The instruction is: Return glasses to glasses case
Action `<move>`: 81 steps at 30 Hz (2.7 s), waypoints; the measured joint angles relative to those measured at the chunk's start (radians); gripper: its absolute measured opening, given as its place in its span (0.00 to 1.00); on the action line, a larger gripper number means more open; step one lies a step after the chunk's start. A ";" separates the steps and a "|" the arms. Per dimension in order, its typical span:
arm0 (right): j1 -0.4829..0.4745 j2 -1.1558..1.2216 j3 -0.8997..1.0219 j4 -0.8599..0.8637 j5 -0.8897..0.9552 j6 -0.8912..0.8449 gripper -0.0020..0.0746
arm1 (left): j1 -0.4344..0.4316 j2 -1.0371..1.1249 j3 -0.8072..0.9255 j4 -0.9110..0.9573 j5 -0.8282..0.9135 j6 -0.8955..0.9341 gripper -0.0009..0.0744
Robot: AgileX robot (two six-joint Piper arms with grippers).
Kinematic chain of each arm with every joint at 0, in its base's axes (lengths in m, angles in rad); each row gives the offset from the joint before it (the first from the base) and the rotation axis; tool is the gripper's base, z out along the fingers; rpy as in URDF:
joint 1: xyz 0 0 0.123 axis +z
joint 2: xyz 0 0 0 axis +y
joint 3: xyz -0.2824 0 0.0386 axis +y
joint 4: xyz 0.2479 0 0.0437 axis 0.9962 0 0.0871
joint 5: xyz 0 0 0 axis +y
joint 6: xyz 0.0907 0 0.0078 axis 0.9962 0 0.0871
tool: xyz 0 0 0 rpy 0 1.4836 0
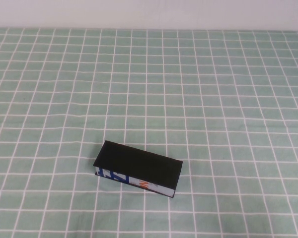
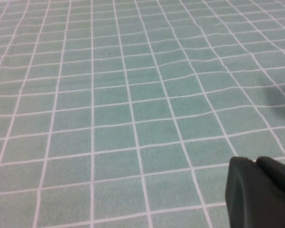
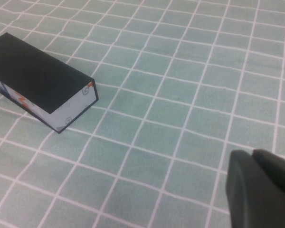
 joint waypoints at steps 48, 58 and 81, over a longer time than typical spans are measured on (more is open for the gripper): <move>-0.348 -0.369 0.009 -0.079 0.228 0.000 0.01 | 0.001 -0.002 0.000 0.000 -0.002 0.002 0.01; -0.348 -0.369 0.066 0.126 0.152 -0.107 0.01 | 0.001 -0.002 0.000 0.000 -0.002 0.002 0.01; -0.348 -0.369 0.227 0.268 0.002 -0.201 0.01 | 0.001 -0.002 0.000 0.000 -0.003 0.002 0.01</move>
